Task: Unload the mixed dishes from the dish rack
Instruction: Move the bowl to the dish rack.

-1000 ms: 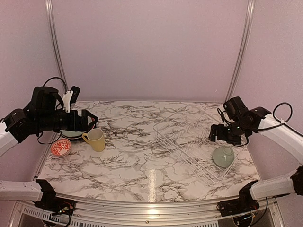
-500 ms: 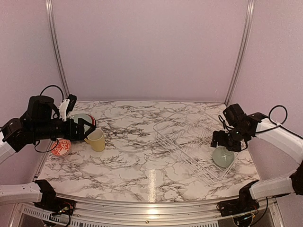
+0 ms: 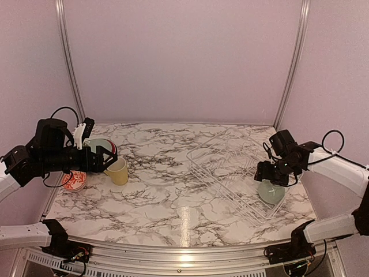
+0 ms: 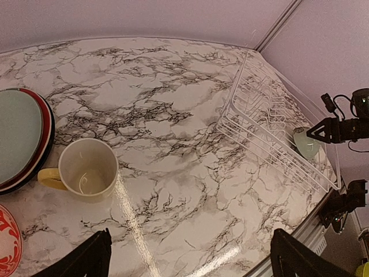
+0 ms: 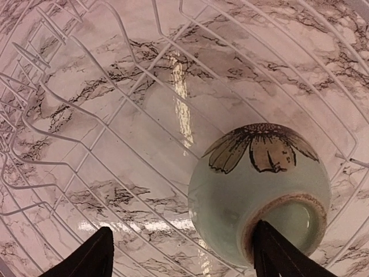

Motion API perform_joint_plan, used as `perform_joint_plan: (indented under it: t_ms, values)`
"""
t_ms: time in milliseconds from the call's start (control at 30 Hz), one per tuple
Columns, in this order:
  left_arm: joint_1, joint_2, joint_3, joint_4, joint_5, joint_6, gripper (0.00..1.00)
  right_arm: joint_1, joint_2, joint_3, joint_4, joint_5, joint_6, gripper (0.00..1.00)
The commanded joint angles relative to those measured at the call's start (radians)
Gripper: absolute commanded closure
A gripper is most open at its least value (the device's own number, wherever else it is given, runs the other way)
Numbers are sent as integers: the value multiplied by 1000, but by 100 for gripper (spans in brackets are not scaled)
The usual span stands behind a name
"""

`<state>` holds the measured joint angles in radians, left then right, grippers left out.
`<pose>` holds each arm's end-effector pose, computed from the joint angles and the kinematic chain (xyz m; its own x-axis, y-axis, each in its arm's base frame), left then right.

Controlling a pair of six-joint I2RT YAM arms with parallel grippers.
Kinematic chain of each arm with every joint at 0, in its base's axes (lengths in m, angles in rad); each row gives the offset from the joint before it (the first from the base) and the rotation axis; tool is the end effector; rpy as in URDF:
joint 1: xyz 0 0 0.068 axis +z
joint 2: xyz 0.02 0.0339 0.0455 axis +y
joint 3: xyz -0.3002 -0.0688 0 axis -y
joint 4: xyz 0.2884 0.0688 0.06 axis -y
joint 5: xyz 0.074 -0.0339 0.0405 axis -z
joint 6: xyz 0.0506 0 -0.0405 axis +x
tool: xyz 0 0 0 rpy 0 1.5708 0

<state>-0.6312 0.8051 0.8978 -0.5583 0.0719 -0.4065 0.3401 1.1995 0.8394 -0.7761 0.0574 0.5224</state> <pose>0.1632 -0.1238 0.3605 -0.5861 -0.0601 -0.8080 0.4449 0.8096 -0.3829 0.2409 0.0822 0.2348 -0.8958 0.2114 -0.3908 0.1578 0.9736 0.1650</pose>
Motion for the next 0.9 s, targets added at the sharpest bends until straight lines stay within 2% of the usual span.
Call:
perform_joint_plan:
  t_ms: [0, 267, 367, 500, 700, 867]
  values:
    - [-1, 10, -9, 24, 15, -19, 1, -10, -1, -10, 95, -93, -57, 23]
    - [-1, 37, -6, 58, 40, -44, 1, -10, 11, -10, 219, -250, -106, 26]
    - [-1, 48, -5, 61, 43, -50, 1, -9, 39, 14, 196, -266, -128, 26]
    - [-1, 48, -11, 61, 40, -55, 1, -9, 16, 68, 102, -206, -159, 23]
    - [-1, 65, -9, 81, 44, -54, 1, -11, 14, 109, -66, 108, -128, 5]
    - [-1, 86, -3, 84, 56, -49, 1, -45, 60, 95, -61, 129, -113, 4]
